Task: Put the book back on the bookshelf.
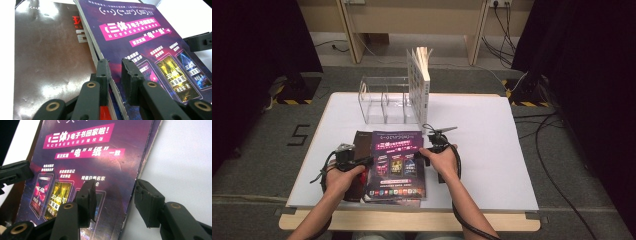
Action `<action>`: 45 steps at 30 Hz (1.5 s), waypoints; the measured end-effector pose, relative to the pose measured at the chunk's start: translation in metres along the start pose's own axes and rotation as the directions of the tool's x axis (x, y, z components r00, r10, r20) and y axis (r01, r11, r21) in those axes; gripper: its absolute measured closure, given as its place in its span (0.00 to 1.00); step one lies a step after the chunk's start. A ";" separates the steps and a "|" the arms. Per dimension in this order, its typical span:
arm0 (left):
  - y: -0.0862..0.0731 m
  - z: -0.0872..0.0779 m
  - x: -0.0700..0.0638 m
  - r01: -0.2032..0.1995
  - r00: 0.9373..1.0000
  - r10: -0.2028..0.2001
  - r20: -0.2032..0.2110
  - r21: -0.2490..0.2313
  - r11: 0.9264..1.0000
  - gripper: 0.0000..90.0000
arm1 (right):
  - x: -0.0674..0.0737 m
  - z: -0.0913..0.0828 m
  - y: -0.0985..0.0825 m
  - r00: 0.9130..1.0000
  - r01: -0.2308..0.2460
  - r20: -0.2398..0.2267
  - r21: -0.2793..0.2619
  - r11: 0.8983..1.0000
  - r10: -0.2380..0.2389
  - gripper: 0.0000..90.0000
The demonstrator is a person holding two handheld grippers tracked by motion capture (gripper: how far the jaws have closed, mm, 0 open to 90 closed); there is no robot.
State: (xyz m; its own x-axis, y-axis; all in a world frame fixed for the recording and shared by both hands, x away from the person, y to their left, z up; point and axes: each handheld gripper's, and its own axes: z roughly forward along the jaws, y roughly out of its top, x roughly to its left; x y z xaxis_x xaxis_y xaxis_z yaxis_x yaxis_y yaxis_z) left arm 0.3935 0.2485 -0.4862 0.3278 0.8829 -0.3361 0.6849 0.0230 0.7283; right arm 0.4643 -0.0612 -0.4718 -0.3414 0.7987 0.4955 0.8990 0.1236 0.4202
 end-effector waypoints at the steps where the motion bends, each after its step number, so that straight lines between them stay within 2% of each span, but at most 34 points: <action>1: 0.000 0.000 0.001 0.004 1.000 -0.004 0.004 -0.001 1.000 0.84 | -0.001 0.000 0.000 1.000 -0.008 -0.005 0.006 1.000 0.008 0.58; 6: 0.000 0.001 0.002 0.011 1.000 -0.011 0.006 0.005 1.000 0.84 | -0.004 0.004 0.002 1.000 -0.029 -0.011 0.017 0.999 0.029 0.57; 9: 0.000 0.000 0.001 0.010 1.000 -0.010 0.003 0.004 1.000 0.84 | -0.003 0.004 0.002 0.999 -0.040 -0.007 0.019 0.999 0.040 0.60; 11: 0.001 0.000 0.001 0.015 1.000 -0.015 0.002 0.011 1.000 0.84 | -0.002 0.004 0.001 0.999 -0.030 0.016 0.015 0.999 0.030 0.65; 13: 0.000 0.000 0.002 0.026 1.000 -0.026 0.008 0.014 1.000 0.84 | -0.002 0.003 0.000 0.999 -0.038 0.013 0.025 0.999 0.038 0.67; 14: 0.000 0.000 0.002 0.031 0.999 -0.031 0.011 0.016 0.999 0.84 | -0.002 0.002 0.000 1.000 -0.028 0.014 0.027 0.999 0.027 0.68; 18: 0.001 -0.002 0.001 0.011 1.000 -0.011 0.001 0.020 1.000 0.86 | 0.002 -0.003 -0.001 1.000 -0.006 0.022 0.035 0.999 0.005 0.75; 24: 0.001 -0.002 0.000 -0.004 1.000 0.004 -0.014 0.024 1.000 0.86 | 0.003 -0.009 0.002 1.000 0.018 -0.006 0.045 0.999 -0.018 0.79; 27: 0.002 -0.002 -0.001 -0.008 1.000 0.009 -0.018 0.028 1.000 0.86 | -0.001 -0.009 0.003 0.999 -0.027 -0.044 0.064 0.998 0.030 0.79; 29: 0.002 -0.002 -0.001 -0.007 1.000 0.007 -0.018 0.029 1.000 0.86 | -0.003 -0.007 0.003 0.998 -0.029 -0.062 0.063 0.998 0.033 0.77; 37: 0.001 -0.001 -0.001 -0.014 1.000 0.014 -0.024 0.032 0.999 0.85 | -0.003 -0.004 0.003 0.997 -0.039 -0.059 0.067 0.997 0.043 0.78; 45: 0.001 -0.002 -0.001 -0.011 0.999 0.012 -0.031 0.031 0.999 0.85 | 0.003 -0.008 0.004 0.998 -0.029 -0.058 0.052 0.998 0.032 0.87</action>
State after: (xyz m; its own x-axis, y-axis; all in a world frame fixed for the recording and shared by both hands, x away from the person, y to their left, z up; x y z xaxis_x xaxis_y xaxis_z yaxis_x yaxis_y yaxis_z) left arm 0.3924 0.2486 -0.4835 0.3152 0.8974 -0.3087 0.7011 -0.0010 0.7131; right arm 0.4647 -0.0634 -0.4621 -0.3282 0.7666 0.5519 0.9214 0.1311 0.3659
